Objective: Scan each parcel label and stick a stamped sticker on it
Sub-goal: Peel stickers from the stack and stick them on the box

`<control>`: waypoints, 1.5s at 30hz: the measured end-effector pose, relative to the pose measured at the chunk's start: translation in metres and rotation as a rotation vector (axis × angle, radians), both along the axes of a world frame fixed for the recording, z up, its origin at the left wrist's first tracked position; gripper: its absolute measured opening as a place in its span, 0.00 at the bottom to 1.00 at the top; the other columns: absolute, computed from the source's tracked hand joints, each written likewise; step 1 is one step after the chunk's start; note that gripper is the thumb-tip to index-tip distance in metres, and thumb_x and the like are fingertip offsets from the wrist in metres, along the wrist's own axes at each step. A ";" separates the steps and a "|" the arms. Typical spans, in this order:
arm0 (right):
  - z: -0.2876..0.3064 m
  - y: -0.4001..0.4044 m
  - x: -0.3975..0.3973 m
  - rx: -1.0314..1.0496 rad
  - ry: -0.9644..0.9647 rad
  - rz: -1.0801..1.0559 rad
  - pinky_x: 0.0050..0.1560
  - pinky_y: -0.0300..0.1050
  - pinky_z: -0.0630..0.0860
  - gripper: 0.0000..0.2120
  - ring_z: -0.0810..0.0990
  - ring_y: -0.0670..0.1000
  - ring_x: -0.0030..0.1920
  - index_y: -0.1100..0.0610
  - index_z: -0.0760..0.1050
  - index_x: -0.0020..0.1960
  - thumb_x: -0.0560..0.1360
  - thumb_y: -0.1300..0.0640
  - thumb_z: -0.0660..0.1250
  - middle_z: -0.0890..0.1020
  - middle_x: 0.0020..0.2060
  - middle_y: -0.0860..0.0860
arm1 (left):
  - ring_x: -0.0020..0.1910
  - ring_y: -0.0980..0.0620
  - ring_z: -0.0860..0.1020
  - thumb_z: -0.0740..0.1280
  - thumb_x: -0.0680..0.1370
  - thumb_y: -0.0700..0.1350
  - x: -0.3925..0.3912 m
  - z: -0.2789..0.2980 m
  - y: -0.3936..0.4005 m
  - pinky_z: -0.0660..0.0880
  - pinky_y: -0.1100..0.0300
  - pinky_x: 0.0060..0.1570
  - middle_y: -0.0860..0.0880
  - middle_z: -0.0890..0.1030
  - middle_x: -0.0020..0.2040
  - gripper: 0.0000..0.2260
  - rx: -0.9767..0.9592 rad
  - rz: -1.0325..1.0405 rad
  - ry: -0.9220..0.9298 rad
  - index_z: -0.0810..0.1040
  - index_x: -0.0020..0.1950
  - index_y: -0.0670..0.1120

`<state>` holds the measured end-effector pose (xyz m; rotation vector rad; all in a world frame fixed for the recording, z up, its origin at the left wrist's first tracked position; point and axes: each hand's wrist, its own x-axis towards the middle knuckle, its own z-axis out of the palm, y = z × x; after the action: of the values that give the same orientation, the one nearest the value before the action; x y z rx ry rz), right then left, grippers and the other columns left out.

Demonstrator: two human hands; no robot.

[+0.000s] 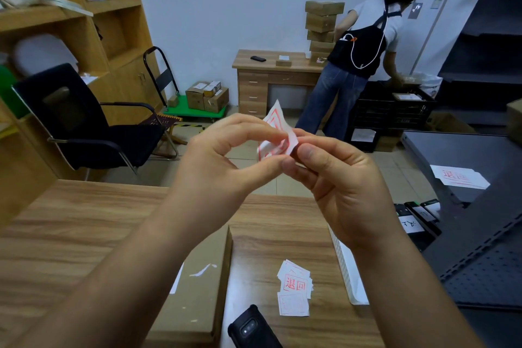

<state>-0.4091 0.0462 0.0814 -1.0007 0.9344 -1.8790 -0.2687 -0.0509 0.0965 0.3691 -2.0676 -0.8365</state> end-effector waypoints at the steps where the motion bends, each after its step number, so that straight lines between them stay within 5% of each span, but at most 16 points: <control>1: 0.001 0.000 0.001 0.001 -0.029 0.012 0.48 0.42 0.80 0.08 0.85 0.56 0.52 0.60 0.85 0.44 0.68 0.61 0.70 0.85 0.52 0.57 | 0.56 0.59 0.78 0.74 0.71 0.51 0.000 0.000 0.001 0.72 0.69 0.55 0.59 0.81 0.50 0.12 -0.034 0.021 0.005 0.83 0.53 0.52; 12: 0.006 0.002 0.006 -0.018 -0.067 0.043 0.46 0.43 0.81 0.08 0.85 0.52 0.50 0.59 0.85 0.40 0.71 0.67 0.68 0.86 0.49 0.53 | 0.54 0.50 0.77 0.74 0.73 0.46 -0.001 -0.001 0.002 0.74 0.57 0.53 0.52 0.79 0.50 0.12 -0.286 0.114 0.059 0.83 0.56 0.49; 16: 0.007 0.002 0.007 0.003 -0.072 0.018 0.44 0.42 0.81 0.05 0.85 0.51 0.47 0.58 0.85 0.38 0.62 0.61 0.73 0.86 0.47 0.51 | 0.55 0.52 0.76 0.71 0.74 0.48 -0.002 -0.002 0.002 0.73 0.59 0.54 0.52 0.79 0.51 0.11 -0.293 0.112 0.059 0.84 0.55 0.49; 19: 0.003 0.000 0.006 0.014 -0.071 -0.016 0.43 0.41 0.81 0.07 0.85 0.51 0.46 0.58 0.85 0.37 0.66 0.69 0.74 0.85 0.46 0.51 | 0.56 0.53 0.75 0.69 0.74 0.51 -0.003 -0.004 0.000 0.73 0.60 0.55 0.53 0.78 0.51 0.11 -0.304 0.126 0.036 0.84 0.55 0.50; 25: -0.007 -0.007 0.003 0.017 -0.126 -0.034 0.42 0.42 0.81 0.05 0.85 0.54 0.46 0.63 0.80 0.39 0.69 0.66 0.66 0.84 0.49 0.57 | 0.61 0.53 0.73 0.69 0.74 0.52 -0.005 -0.014 -0.005 0.72 0.59 0.56 0.54 0.77 0.56 0.11 -0.303 0.132 -0.013 0.84 0.54 0.52; 29: -0.029 -0.009 -0.005 0.065 -0.239 0.006 0.44 0.46 0.81 0.03 0.84 0.55 0.48 0.60 0.76 0.44 0.71 0.64 0.65 0.84 0.49 0.58 | 0.66 0.56 0.71 0.73 0.71 0.51 -0.012 -0.039 -0.013 0.69 0.66 0.62 0.56 0.74 0.65 0.13 -0.126 0.096 -0.073 0.83 0.55 0.55; 32: -0.060 -0.010 -0.013 0.221 -0.331 0.016 0.44 0.45 0.82 0.11 0.83 0.55 0.46 0.61 0.74 0.52 0.71 0.65 0.70 0.83 0.47 0.59 | 0.63 0.56 0.75 0.72 0.71 0.49 -0.021 -0.075 -0.017 0.71 0.63 0.61 0.54 0.77 0.63 0.14 -0.079 0.057 -0.122 0.83 0.56 0.52; 35: -0.104 -0.010 -0.025 0.449 -0.377 -0.065 0.41 0.44 0.82 0.07 0.84 0.51 0.40 0.61 0.76 0.49 0.73 0.68 0.67 0.84 0.40 0.56 | 0.62 0.53 0.76 0.74 0.72 0.47 -0.033 -0.127 -0.020 0.73 0.56 0.62 0.51 0.79 0.61 0.14 -0.077 0.017 -0.216 0.83 0.57 0.47; 38: -0.166 -0.006 -0.046 0.705 -0.333 -0.192 0.41 0.44 0.83 0.05 0.84 0.53 0.42 0.60 0.76 0.49 0.77 0.68 0.65 0.85 0.40 0.56 | 0.61 0.54 0.75 0.76 0.71 0.48 -0.038 -0.184 -0.020 0.67 0.67 0.63 0.51 0.79 0.61 0.16 -0.045 0.044 -0.371 0.83 0.57 0.47; 41: -0.242 0.004 -0.057 1.001 -0.173 -0.287 0.30 0.36 0.76 0.04 0.79 0.50 0.36 0.60 0.77 0.48 0.77 0.67 0.65 0.81 0.38 0.56 | 0.58 0.57 0.73 0.72 0.72 0.52 -0.034 -0.234 -0.016 0.60 0.76 0.61 0.51 0.80 0.60 0.15 0.072 0.086 -0.466 0.84 0.56 0.48; 45: -0.319 0.023 -0.051 1.252 -0.100 -0.270 0.23 0.35 0.73 0.07 0.77 0.48 0.29 0.64 0.77 0.54 0.76 0.70 0.66 0.80 0.37 0.56 | 0.59 0.55 0.75 0.68 0.74 0.53 -0.026 -0.281 -0.008 0.63 0.70 0.61 0.52 0.81 0.58 0.15 0.206 0.099 -0.574 0.84 0.55 0.47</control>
<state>-0.4602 0.0688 -0.2379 -0.0084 1.8595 -1.0936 -0.2948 -0.0584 -0.1849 0.9036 -2.4598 -0.9648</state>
